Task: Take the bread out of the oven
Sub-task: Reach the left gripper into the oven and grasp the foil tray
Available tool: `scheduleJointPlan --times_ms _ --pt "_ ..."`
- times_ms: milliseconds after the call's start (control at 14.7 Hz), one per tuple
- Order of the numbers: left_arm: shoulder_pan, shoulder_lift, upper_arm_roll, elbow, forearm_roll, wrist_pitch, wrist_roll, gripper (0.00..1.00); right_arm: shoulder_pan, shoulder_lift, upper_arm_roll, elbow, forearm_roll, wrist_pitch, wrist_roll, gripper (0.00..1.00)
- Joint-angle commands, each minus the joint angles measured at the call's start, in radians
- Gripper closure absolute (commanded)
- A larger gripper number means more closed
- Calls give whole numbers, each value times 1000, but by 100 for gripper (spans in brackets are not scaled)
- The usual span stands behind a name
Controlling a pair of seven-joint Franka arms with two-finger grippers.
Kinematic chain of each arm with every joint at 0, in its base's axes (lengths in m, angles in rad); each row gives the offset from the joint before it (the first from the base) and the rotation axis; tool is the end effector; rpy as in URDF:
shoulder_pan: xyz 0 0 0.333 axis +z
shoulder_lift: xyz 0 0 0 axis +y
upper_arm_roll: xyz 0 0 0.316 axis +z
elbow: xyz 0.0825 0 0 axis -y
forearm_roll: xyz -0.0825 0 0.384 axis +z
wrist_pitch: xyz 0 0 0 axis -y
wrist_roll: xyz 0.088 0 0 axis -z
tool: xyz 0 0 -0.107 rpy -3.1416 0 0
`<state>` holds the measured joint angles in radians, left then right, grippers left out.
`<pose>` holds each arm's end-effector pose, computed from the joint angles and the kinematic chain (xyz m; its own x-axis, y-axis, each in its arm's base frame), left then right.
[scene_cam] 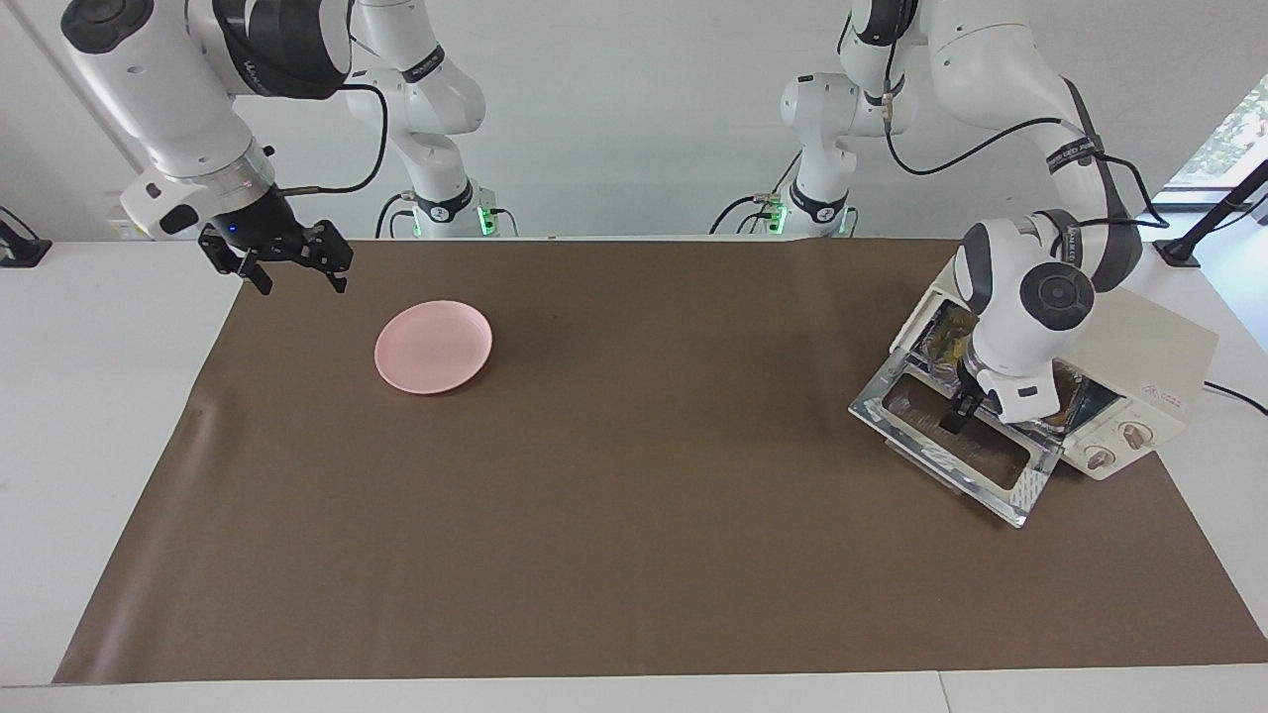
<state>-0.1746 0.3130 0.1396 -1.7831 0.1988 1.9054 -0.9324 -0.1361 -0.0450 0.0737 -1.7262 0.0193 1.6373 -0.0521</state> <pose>0.6161 -0.0130 0.3689 0.6932 0.7186 0.0549 0.7009 -0.6545 -0.2835 0.5413 -0.0311 0.5813 0.9990 -0.0118 -0.0431 -0.0125 -0.9998 -0.0181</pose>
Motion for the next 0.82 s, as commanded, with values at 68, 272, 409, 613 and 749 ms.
scheduleJointPlan --times_ms 68,272,409,613,749 --pt "6 -14 -3 -44 33 49 -26 0 -10 -12 8 -6 -6 -10 -25 0" --pt "14 -17 -3 -61 33 63 -28 0 -10 -12 8 -6 -6 -8 -25 0" --pt "14 -18 -3 -65 33 64 -26 8 -10 -12 8 -6 -6 -10 -25 0" --pt "14 -18 -3 -67 33 73 -26 36 -10 -12 8 -6 -6 -10 -25 0" --pt "14 -18 -3 -65 33 73 -26 58 -10 -12 8 -4 -6 -8 -25 0"
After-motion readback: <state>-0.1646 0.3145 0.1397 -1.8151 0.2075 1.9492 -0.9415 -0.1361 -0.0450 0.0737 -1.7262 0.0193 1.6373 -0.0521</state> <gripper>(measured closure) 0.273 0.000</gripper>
